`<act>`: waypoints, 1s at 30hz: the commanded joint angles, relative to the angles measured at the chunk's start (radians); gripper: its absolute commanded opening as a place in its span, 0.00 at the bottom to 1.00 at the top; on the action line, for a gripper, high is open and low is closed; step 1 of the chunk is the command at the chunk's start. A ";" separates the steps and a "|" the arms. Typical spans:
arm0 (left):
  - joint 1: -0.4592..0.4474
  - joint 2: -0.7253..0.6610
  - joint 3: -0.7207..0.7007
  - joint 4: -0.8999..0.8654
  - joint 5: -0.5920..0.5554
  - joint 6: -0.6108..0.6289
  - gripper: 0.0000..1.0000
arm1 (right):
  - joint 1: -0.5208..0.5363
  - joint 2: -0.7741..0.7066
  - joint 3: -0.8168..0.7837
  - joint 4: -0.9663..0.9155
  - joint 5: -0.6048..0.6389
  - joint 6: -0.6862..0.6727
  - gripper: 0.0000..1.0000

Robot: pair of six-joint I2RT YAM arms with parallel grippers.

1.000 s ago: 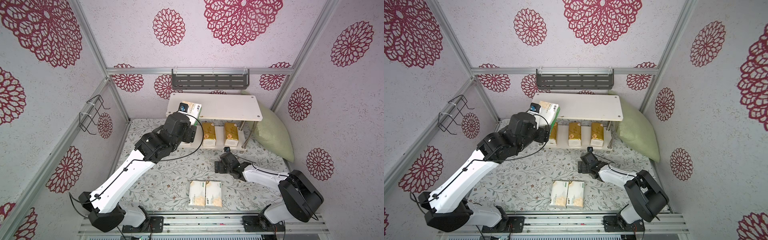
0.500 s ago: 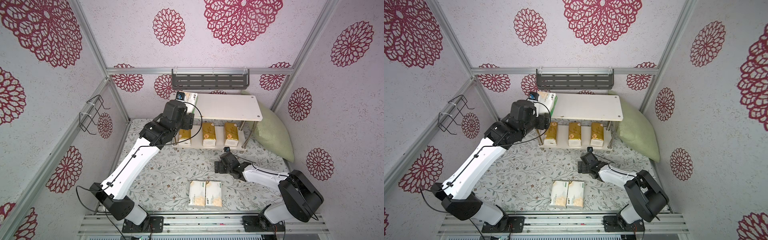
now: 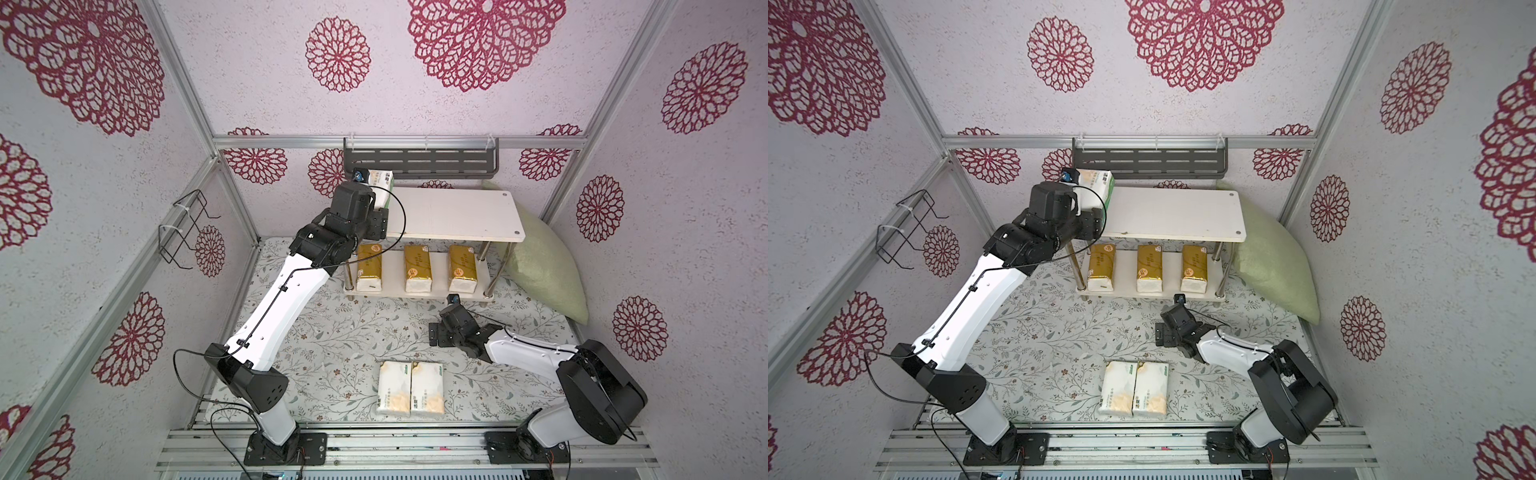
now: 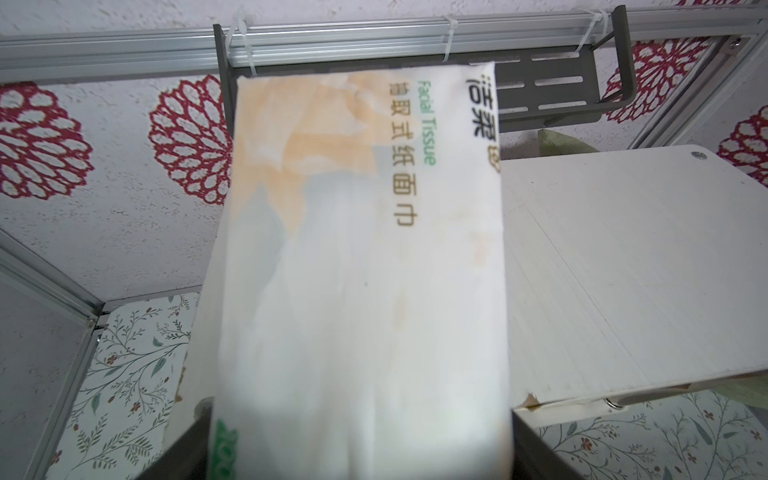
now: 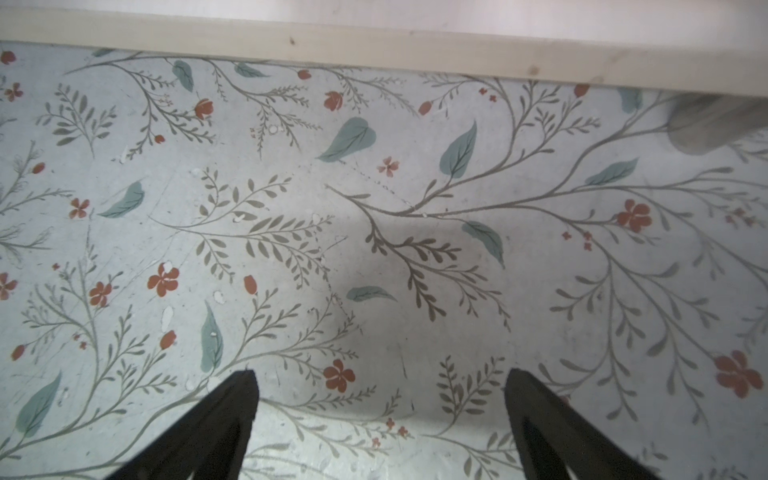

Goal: Place the tissue boxes on the shelf by color
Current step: Place a box of tissues on the shelf.

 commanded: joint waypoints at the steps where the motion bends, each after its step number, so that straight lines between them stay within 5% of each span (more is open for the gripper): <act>1: 0.016 0.022 0.048 0.027 -0.010 -0.007 0.78 | 0.006 -0.024 0.023 -0.002 -0.002 -0.004 0.99; 30: 0.053 0.168 0.178 -0.037 -0.033 -0.042 0.78 | 0.015 -0.019 0.020 0.002 0.001 0.005 0.99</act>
